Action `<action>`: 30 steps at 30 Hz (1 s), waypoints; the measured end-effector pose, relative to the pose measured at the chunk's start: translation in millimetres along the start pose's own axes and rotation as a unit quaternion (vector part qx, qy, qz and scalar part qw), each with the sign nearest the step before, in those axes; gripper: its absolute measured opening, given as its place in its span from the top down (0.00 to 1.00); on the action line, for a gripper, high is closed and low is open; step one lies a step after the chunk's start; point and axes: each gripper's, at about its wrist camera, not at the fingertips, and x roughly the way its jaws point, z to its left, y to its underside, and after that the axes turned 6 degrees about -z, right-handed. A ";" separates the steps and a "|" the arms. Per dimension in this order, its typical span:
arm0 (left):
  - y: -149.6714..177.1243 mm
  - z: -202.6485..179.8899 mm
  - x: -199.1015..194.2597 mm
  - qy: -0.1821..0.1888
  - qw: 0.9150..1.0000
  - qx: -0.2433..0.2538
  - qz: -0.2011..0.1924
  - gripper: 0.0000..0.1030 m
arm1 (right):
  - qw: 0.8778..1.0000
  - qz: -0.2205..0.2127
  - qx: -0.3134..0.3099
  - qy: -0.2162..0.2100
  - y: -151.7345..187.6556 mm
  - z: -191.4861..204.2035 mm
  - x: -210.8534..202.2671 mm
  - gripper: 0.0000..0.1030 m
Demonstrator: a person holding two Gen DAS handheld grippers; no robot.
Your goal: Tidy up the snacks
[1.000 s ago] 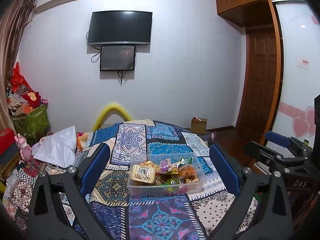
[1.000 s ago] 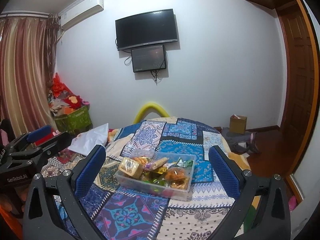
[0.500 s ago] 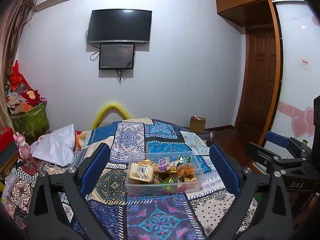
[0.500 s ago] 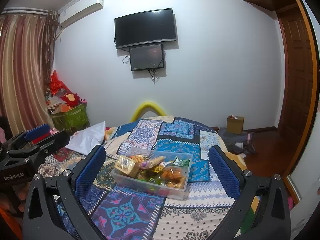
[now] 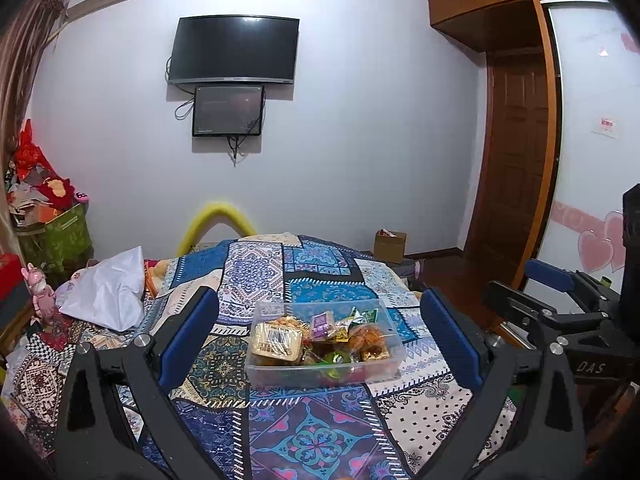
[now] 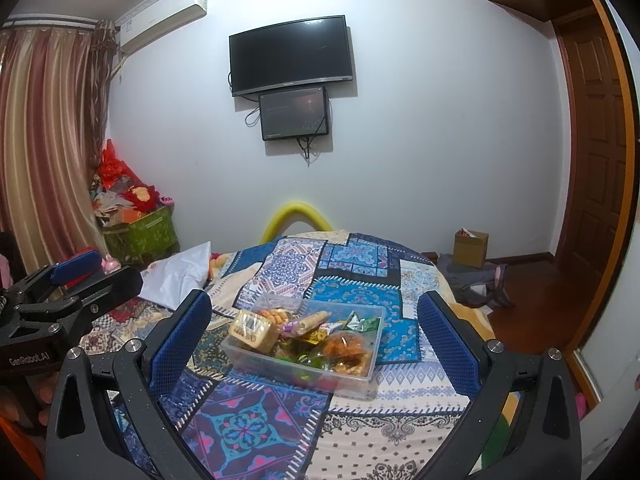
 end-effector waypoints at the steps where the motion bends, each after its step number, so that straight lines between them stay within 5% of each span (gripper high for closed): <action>1: 0.1 0.0 -0.3 0.000 1.000 0.000 -0.001 0.01 | 1.000 0.001 -0.001 0.000 -0.4 -0.1 -0.4 0.00; 30: 7.4 -3.4 2.6 0.010 1.000 0.012 0.003 0.01 | 1.000 0.010 -0.007 -0.002 3.7 1.6 6.5 0.00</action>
